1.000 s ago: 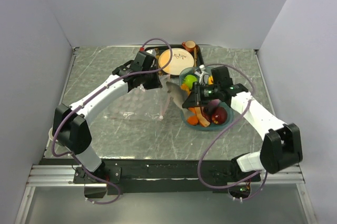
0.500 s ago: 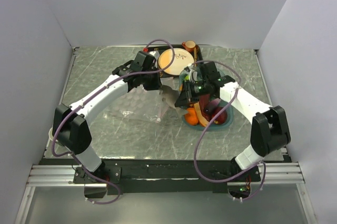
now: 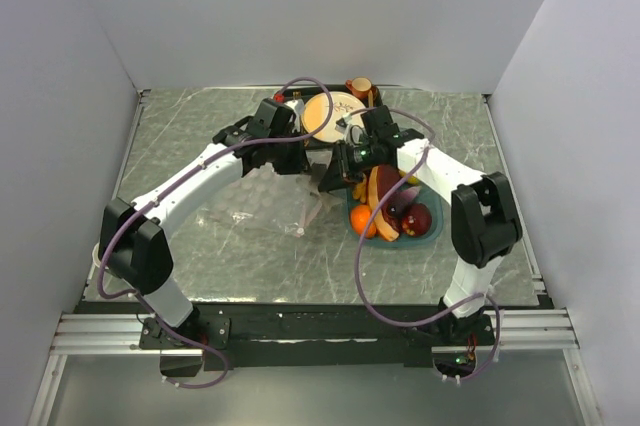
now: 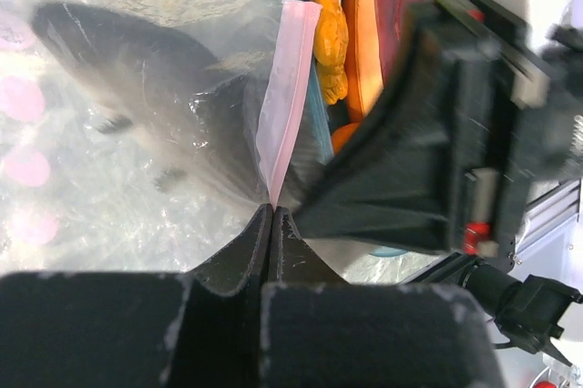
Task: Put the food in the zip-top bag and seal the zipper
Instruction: Place the fake fish in the zipper food storage bag.
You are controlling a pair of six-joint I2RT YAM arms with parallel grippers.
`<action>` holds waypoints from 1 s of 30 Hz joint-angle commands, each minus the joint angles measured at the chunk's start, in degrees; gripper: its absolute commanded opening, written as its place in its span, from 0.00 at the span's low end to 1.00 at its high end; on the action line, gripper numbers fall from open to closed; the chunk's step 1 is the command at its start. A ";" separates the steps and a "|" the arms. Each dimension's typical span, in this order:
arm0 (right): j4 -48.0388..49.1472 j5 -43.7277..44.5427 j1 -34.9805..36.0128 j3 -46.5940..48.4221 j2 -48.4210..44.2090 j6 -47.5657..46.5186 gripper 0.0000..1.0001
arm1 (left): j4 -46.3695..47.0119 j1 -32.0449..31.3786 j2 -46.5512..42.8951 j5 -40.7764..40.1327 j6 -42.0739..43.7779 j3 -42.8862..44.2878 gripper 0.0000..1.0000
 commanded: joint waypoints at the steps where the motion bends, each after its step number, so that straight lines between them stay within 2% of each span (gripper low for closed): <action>1: 5.65 -0.78 1.15 5.11 2.04 5.93 0.17 | 0.40 0.05 -2.79 1.73 0.05 1.05 0.01; 4: 9.34 0.18 1.24 5.56 2.66 9.44 0.20 | 0.13 0.14 -3.40 1.21 -0.21 1.57 0.01; 7: 13.56 0.28 1.50 4.34 2.31 13.66 0.34 | -0.48 0.14 -3.58 0.32 -0.65 2.10 0.01; 12: 19.62 0.10 1.42 0.47 -1.11 16.04 0.74 | -0.83 0.14 -3.49 -1.43 -1.35 2.45 0.01; 14: 21.75 2.02 1.33 -1.47 -3.30 16.83 0.74 | -0.92 0.14 -3.93 -2.74 -1.71 2.37 0.01; 17: 14.64 11.30 1.33 -0.77 -6.55 12.28 0.71 | -0.04 0.23 -4.81 -4.85 -2.59 1.75 0.01; 22: 14.98 18.81 -0.16 -7.44 -17.43 10.86 0.71 | -0.65 0.40 -4.72 -5.83 -2.23 2.10 0.01; 25: 12.10 24.61 -0.61 -9.55 -20.44 9.20 0.70 | -2.06 0.40 -4.46 -8.28 -3.20 2.54 0.01; 28: 10.24 24.02 -0.78 -10.26 -19.14 7.18 0.64 | 0.56 0.49 -7.09 -9.08 -3.64 0.18 0.02; 29: 10.76 23.31 -0.70 -10.52 -18.61 6.90 0.51 | 2.22 0.75 -8.14 -8.73 -3.64 -0.44 0.03; 30: 11.37 22.43 -0.70 -10.78 -18.17 6.55 0.50 | 2.42 0.93 -8.32 -8.56 -3.64 -1.14 0.02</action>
